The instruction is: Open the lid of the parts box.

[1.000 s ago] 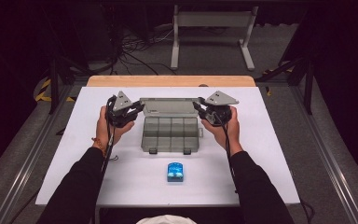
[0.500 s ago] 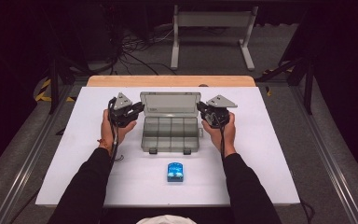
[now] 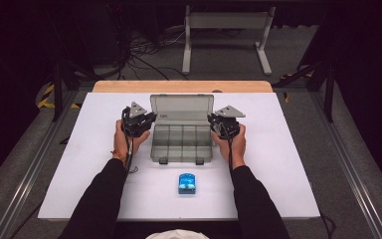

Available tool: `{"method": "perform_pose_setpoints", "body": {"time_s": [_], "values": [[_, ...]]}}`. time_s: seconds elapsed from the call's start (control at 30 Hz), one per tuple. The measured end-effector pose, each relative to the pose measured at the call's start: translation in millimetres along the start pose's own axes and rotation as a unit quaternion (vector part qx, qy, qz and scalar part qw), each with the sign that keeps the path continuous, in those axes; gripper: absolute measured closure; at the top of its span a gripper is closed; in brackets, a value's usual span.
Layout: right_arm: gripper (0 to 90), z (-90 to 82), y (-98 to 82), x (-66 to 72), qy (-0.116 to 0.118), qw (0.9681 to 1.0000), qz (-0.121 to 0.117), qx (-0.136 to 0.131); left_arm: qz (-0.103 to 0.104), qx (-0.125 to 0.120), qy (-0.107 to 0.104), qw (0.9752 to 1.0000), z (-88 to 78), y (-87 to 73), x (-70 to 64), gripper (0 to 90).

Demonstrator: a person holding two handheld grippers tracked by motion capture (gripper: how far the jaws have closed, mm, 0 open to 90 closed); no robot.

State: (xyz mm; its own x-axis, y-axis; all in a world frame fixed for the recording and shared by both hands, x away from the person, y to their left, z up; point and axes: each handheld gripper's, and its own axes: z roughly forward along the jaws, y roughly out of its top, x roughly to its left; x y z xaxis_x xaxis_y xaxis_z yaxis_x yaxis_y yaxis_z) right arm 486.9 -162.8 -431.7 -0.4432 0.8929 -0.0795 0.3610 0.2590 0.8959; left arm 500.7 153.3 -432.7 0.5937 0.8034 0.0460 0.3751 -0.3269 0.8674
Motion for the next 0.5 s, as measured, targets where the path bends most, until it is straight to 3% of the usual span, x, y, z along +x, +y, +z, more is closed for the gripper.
{"method": "perform_pose_setpoints", "body": {"time_s": [0.1,0.27,0.33,0.5], "values": [[81.8,2.2,-1.8,-0.6,0.003,1.0000,0.010,-0.001,-0.021,0.001,-0.003,0.9998,5.4,-5.4,1.4,83.0],[81.3,7.5,-5.2,-0.7,0.002,0.9998,0.012,0.015,-0.037,0.012,-0.006,0.9992,11.3,-10.5,1.4,82.6],[81.3,9.3,-6.1,-1.6,0.004,0.9997,0.018,0.014,-0.022,0.025,-0.002,0.9994,13.5,-9.5,1.9,82.4],[81.1,13.3,-4.9,-3.5,0.005,0.9996,0.016,0.022,-0.016,0.033,-0.002,0.9993,17.1,-7.4,3.4,80.7]]}}
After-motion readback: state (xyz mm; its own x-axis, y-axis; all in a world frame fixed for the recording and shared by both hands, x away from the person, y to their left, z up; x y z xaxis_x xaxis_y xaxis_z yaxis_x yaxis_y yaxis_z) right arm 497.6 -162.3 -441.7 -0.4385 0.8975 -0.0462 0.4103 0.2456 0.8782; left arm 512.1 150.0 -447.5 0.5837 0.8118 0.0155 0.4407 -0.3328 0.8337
